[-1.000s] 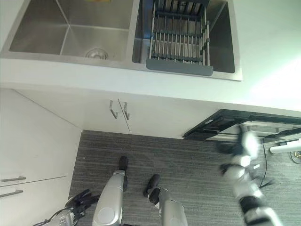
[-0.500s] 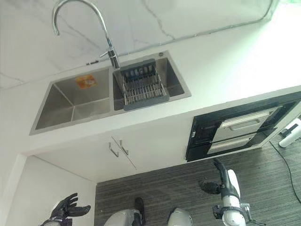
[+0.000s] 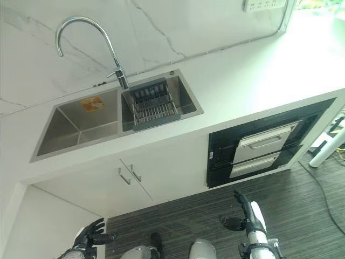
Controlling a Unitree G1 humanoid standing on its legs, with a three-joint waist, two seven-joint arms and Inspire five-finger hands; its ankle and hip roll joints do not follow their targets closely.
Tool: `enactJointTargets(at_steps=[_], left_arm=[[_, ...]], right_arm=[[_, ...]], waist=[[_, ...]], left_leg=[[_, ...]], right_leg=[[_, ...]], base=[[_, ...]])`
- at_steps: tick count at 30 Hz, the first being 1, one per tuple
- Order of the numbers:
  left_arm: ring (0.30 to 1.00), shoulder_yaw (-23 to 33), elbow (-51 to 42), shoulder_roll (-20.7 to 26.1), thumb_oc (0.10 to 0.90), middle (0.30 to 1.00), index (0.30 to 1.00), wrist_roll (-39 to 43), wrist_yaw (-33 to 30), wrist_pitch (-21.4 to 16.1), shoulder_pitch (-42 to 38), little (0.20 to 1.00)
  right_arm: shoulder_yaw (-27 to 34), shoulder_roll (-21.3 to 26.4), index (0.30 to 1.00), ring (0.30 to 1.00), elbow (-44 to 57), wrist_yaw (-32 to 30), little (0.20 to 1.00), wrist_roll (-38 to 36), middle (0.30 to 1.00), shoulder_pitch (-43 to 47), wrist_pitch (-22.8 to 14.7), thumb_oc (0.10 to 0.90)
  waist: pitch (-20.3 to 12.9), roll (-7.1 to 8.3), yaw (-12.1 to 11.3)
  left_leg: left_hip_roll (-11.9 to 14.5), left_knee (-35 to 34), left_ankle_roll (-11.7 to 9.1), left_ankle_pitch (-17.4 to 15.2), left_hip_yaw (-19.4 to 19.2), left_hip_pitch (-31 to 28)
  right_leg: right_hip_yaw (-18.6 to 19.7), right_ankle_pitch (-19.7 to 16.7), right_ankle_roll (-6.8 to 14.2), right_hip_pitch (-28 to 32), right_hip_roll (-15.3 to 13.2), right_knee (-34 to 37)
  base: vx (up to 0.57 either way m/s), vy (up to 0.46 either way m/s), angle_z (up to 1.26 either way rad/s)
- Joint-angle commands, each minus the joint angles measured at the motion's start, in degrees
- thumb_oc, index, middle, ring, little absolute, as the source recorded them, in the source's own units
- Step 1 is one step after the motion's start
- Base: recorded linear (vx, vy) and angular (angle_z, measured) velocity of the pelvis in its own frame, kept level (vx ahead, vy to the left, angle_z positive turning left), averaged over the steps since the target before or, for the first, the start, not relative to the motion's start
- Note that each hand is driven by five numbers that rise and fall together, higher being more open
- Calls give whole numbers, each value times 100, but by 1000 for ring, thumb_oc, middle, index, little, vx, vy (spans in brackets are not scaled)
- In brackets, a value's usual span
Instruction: Place the dishes in the dishwasher.
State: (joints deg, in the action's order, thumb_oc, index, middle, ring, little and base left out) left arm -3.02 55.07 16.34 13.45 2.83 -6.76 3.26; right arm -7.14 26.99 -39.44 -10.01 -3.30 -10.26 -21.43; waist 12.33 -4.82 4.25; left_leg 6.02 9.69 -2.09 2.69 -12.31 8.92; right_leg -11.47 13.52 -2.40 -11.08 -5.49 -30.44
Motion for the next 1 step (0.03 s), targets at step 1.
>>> enactJointTargets(at_steps=[1], left_arm=[[900,53,-469,178,800,900,900,305,348,12,-236,900]], right_arm=[[52,44,900,900,30,232,900,-454,900,420,-116,800]], waist=[[-35,101,30]], left_leg=[[373,749,-425,-334,274,538]], right_leg=[[144,195,562,1204,155,1325]], base=[[-16,-71,-7]])
